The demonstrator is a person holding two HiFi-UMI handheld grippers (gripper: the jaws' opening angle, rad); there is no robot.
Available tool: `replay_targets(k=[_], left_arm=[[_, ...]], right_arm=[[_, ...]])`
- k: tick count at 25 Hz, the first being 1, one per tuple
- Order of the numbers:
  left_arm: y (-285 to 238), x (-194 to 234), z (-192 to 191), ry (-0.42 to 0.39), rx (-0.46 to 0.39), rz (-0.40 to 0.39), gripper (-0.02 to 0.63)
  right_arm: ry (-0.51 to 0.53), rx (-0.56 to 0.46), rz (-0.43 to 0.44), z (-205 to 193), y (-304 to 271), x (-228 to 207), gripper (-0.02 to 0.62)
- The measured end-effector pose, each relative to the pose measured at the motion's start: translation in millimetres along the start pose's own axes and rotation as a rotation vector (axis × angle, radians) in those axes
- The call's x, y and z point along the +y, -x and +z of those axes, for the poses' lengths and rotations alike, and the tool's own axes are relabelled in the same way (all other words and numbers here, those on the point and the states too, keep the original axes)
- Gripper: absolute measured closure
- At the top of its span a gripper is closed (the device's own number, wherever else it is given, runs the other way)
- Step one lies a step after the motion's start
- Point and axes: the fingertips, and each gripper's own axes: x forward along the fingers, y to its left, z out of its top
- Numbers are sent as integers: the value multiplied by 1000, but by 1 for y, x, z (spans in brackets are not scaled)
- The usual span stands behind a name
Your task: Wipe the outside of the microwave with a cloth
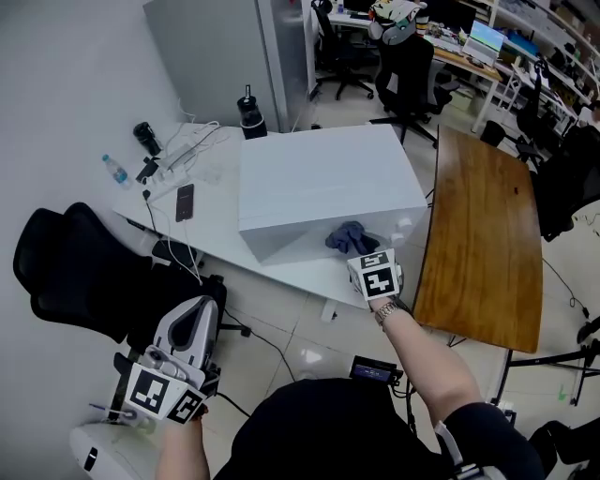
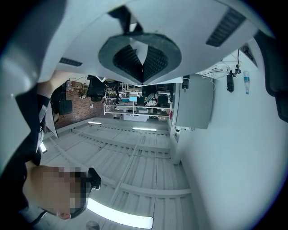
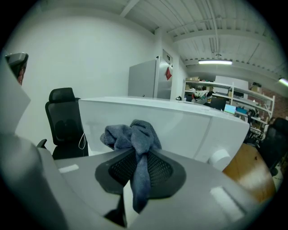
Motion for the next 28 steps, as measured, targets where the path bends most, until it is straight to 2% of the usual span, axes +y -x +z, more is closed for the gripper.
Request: replay_targets(k=[8,28], left_arm=[[-23,-34,-2,1,14,-8,601],[-58,-116,1,-20,29,4,601]], right_arm=[[-30,16,-36,-19,17,-48,531],[-40,-9,-31,-43,56,-124,531]])
